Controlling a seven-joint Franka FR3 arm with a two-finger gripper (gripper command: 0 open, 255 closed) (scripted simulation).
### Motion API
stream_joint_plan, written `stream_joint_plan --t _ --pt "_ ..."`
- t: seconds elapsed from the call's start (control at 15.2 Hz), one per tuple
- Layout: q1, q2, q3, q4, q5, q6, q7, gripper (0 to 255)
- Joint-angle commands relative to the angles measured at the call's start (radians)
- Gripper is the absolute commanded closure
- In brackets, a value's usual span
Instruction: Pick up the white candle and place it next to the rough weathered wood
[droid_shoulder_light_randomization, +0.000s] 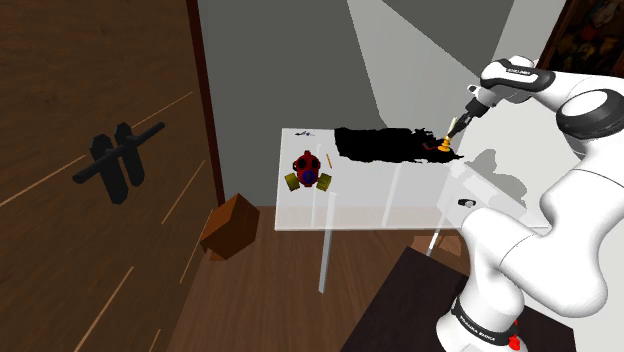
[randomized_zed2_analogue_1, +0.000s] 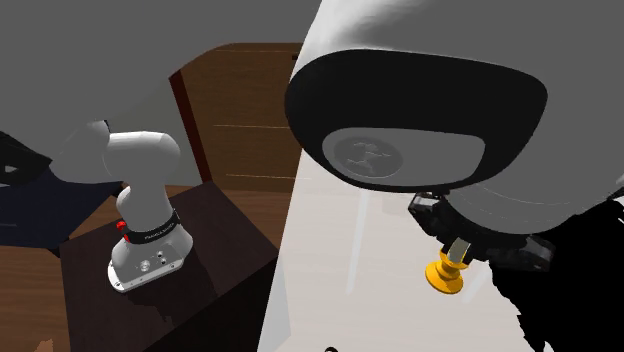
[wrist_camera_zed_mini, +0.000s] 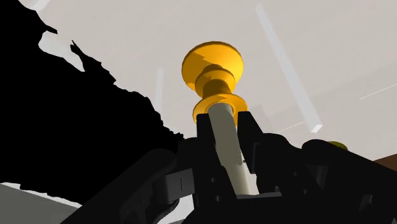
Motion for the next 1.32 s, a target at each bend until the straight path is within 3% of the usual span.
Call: stream_joint_plan --t 0.0,1.25 --pt "-0.011 -0.004 -0.001 -0.030 -0.003 0.026 -0.004 255" --pt "-0.034 -0.070 -0.059 -0.215 -0.059 0.235 -0.021 255"
